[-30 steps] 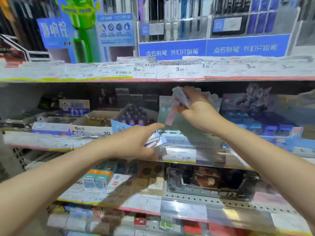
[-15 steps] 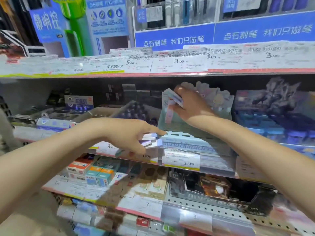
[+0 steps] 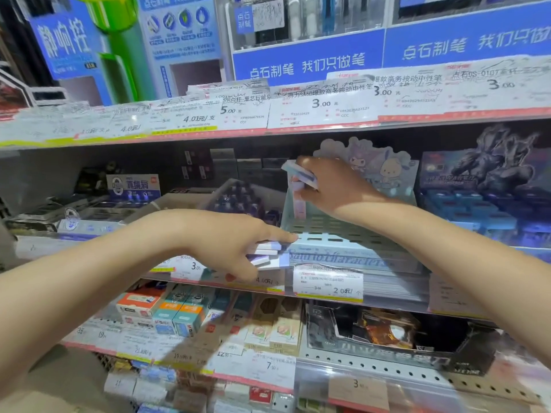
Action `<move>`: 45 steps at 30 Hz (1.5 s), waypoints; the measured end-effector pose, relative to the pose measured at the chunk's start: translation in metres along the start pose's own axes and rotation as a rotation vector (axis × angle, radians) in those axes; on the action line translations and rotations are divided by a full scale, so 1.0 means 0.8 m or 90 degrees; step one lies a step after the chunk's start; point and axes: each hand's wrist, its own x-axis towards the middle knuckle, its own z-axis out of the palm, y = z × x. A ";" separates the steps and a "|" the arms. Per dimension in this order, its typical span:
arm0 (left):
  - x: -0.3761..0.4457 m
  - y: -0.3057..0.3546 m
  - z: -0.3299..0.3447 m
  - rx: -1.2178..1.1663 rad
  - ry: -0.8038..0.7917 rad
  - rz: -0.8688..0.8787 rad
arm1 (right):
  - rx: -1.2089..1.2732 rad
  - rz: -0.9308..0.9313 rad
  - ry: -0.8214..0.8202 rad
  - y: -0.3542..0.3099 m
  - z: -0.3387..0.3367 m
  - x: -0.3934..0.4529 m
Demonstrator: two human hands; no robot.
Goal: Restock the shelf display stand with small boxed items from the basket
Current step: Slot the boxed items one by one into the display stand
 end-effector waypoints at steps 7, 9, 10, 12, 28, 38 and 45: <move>0.000 -0.007 0.002 0.024 -0.001 0.056 | -0.156 -0.045 0.011 -0.007 0.005 -0.003; 0.001 -0.007 0.001 0.023 -0.008 0.058 | -0.154 -0.048 -0.004 -0.007 0.008 -0.003; 0.002 -0.008 0.000 0.021 -0.012 0.059 | -0.143 -0.037 -0.011 -0.007 0.009 -0.004; 0.002 -0.008 0.000 0.024 -0.016 0.059 | -0.122 -0.004 -0.025 -0.006 0.008 -0.003; -0.003 -0.019 0.028 -0.260 0.279 0.078 | 0.574 0.246 -0.222 -0.019 -0.040 -0.049; -0.008 0.003 0.017 -0.744 0.319 0.066 | 0.707 0.232 -0.471 -0.026 -0.045 -0.060; -0.006 0.007 0.018 -0.736 0.370 0.056 | 0.572 0.172 -0.522 -0.036 -0.035 -0.057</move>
